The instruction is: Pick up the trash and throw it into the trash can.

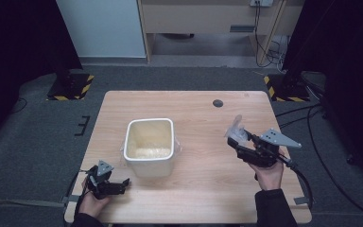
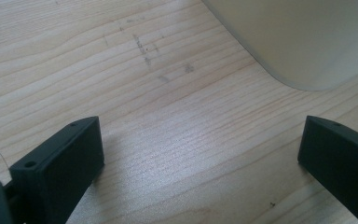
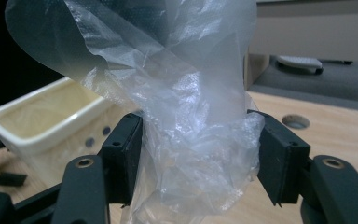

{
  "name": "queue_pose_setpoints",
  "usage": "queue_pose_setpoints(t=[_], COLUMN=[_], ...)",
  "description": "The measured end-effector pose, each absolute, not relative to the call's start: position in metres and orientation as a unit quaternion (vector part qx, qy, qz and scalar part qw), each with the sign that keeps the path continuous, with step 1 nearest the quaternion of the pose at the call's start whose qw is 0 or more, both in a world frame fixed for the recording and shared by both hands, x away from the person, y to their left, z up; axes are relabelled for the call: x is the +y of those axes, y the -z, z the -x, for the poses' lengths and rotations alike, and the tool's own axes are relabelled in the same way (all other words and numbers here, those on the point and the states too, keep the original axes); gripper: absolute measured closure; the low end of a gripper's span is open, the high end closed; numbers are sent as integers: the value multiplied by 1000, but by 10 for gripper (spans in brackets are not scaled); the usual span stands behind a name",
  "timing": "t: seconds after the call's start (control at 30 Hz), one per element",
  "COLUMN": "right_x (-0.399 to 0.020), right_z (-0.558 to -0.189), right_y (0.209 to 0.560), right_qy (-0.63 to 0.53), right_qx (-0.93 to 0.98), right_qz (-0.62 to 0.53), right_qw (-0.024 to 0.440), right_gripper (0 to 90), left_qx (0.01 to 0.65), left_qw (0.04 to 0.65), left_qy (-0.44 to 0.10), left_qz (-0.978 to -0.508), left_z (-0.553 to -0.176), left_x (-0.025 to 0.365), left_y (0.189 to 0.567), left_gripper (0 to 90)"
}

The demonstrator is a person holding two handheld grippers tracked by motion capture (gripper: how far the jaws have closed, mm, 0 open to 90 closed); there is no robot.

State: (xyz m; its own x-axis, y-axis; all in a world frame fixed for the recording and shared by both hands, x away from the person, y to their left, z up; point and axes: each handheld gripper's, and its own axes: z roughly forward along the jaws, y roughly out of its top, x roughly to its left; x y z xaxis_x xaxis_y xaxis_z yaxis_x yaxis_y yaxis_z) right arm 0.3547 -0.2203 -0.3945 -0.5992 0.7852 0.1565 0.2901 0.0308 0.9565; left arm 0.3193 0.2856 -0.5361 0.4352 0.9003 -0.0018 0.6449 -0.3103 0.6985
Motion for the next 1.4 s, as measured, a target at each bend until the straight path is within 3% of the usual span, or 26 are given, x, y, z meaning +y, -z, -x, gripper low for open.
queue_pose_setpoints(t=[1.4], right_x=[-88], right_z=[-392], right_y=[341], right_qy=[-615], right_qx=[701], right_qz=[-305], right_qw=[192], right_gripper=[412], left_qx=[491], left_qw=[320], left_qy=[-199], left_qz=[-786], left_z=[-320], left_x=[285], left_y=[536], left_gripper=[0])
